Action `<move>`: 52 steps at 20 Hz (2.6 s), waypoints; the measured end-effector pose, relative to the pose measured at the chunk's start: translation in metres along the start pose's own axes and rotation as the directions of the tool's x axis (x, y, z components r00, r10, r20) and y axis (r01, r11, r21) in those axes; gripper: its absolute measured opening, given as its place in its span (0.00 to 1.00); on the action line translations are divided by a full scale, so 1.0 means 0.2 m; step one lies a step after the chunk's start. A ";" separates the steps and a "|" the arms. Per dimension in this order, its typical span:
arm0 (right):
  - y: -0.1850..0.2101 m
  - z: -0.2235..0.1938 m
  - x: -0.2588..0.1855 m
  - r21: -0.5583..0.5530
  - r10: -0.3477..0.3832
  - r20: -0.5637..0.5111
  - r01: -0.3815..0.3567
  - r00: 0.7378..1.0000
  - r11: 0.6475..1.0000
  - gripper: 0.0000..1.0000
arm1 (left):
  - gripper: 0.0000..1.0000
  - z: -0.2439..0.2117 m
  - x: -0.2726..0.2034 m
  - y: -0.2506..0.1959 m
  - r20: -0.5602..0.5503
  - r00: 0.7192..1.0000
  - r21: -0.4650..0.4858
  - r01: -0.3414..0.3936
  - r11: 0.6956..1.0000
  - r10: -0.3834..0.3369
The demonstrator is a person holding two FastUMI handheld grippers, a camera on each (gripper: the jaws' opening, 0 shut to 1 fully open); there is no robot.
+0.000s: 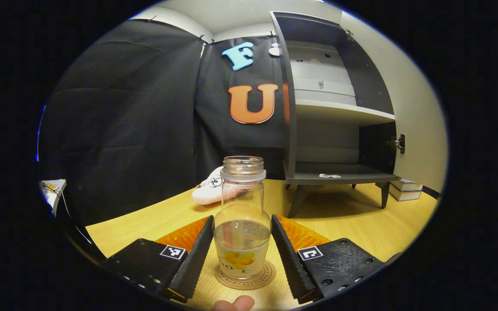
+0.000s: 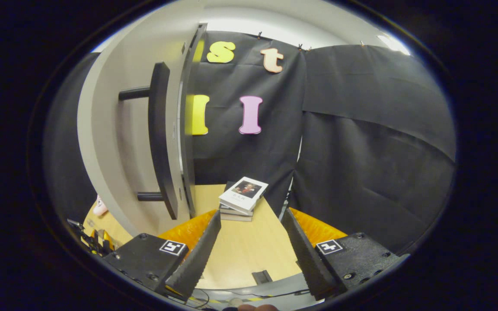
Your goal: Open the cabinet door with the right hand, grasp the bottle in the cabinet with the left hand and place it on the coaster, then close the cabinet door with the right hand.
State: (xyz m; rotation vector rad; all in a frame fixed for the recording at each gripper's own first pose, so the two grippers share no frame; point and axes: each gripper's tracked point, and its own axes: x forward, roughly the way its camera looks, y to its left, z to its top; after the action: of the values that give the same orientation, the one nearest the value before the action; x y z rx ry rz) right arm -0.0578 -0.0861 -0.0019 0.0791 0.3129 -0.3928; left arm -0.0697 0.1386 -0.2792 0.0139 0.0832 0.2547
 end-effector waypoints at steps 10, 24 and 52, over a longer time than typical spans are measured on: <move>-0.06 -0.05 0.01 0.048 0.009 -0.001 -0.009 1.000 0.999 0.95 | 0.97 0.21 -0.11 0.01 0.063 0.998 0.038 -0.008 0.999 0.006; -0.08 0.11 0.12 -0.091 0.189 0.270 -0.170 0.944 0.981 0.97 | 0.95 1.30 -0.47 -0.37 0.097 0.990 0.069 0.100 0.993 -0.107; 0.85 0.04 -0.03 -0.164 0.585 0.158 -0.563 0.796 0.810 0.93 | 0.96 1.53 -0.46 -0.52 0.152 0.962 0.126 0.208 0.970 -0.226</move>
State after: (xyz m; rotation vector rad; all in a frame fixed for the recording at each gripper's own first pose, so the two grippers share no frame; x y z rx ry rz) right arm 0.0051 0.0708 0.0108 0.0233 0.0950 0.2289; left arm -0.1059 0.0130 0.0305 0.1334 -0.0667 0.0285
